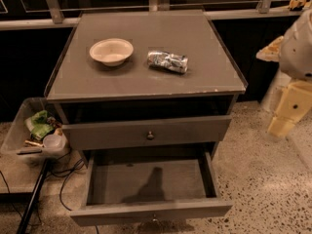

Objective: Close middle drawer

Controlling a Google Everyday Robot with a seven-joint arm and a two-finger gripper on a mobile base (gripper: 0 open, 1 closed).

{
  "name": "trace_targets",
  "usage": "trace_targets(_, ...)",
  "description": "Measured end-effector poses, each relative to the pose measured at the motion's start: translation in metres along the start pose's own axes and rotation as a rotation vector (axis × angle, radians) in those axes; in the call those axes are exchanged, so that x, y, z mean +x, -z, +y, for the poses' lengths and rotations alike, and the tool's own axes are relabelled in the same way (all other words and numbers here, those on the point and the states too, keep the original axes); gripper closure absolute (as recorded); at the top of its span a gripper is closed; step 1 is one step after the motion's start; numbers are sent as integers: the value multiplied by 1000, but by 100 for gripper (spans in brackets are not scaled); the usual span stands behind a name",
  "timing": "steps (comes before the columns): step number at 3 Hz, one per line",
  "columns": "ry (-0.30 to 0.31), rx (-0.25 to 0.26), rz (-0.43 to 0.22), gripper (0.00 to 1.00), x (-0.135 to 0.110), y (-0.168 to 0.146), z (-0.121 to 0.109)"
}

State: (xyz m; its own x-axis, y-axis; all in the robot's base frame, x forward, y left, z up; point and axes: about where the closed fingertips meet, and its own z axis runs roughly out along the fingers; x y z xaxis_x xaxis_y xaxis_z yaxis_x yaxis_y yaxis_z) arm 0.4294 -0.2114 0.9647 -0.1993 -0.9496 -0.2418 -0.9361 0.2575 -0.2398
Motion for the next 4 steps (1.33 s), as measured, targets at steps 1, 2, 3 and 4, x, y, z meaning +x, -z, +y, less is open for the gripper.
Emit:
trace_targets(1, -3, -69, -74, 0, 10, -38, 30)
trace_targets(2, -15, -131, -145, 18, 19, -79, 63)
trace_targets(3, -38, -132, -215, 42, 24, -117, 86)
trace_targets(4, -76, -59, -207, 65, 21, -147, 95)
